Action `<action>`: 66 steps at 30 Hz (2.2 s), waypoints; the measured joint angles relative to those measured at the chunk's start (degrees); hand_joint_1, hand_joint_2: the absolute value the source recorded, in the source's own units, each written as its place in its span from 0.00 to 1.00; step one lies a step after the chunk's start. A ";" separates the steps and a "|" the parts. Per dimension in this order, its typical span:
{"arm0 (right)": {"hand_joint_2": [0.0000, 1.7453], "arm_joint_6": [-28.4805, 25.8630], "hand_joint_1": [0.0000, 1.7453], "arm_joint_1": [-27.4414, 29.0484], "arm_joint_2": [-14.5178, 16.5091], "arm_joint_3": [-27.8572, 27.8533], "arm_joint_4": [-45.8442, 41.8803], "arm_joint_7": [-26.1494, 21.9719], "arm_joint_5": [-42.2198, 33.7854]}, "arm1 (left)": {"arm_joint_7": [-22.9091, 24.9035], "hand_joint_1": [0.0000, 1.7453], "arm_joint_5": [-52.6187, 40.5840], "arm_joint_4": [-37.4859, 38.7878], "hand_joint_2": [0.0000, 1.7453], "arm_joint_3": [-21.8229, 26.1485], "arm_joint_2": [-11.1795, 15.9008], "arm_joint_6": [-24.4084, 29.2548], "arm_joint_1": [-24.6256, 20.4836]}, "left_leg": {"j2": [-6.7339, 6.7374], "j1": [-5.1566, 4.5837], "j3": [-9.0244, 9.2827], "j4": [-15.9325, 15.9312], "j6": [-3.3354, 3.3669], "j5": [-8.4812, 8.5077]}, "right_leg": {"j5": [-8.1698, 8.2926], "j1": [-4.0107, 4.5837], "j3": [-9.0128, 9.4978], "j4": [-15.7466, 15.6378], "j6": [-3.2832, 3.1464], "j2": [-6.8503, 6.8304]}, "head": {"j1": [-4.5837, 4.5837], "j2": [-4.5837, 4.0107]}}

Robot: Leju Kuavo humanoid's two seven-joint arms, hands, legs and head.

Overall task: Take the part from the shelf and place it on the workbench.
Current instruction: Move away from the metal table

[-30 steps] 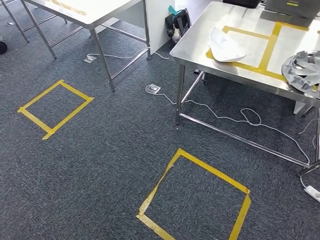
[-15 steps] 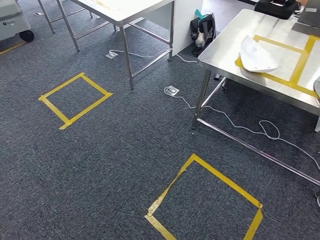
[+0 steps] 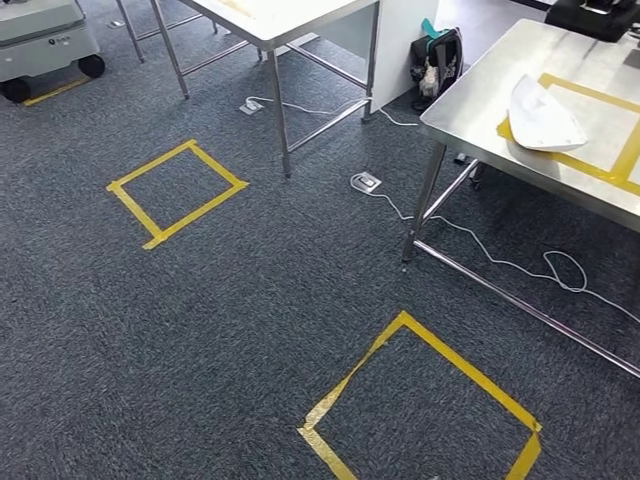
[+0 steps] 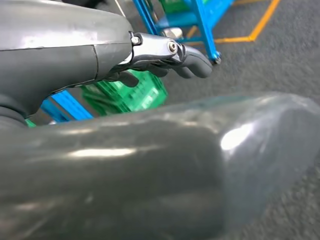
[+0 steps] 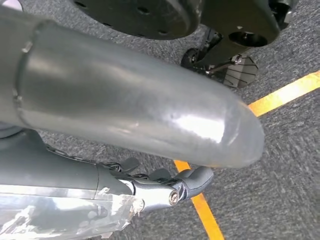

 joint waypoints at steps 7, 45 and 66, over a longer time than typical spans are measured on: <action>0.00 -0.27 0.00 -0.18 -0.09 -0.45 -0.06 -0.31 -0.39 | -3.33 0.00 0.00 6.27 0.00 -1.87 -1.31 6.70 -0.63 | -0.84 -0.33 1.87 -4.25 2.99 0.80 | -3.43 -0.17 -1.32 3.78 2.05 0.49 | 0.32 0.00; 0.00 -2.65 0.00 -0.37 0.30 -1.29 -0.05 0.80 0.55 | -0.22 0.00 1.00 29.08 0.00 -45.67 -8.92 25.87 -4.58 | -4.08 -0.96 1.45 -4.49 4.06 1.50 | -2.48 -0.68 -4.93 9.30 2.80 3.13 | 0.66 0.00; 0.00 -3.48 0.00 -0.15 0.81 -2.30 -0.01 1.18 -0.64 | 12.02 0.00 11.99 29.22 0.00 -38.02 -7.26 19.52 -3.46 | 0.09 -1.79 2.06 -4.72 3.47 0.77 | 0.37 0.35 -1.31 0.72 1.16 -1.35 | 0.23 0.00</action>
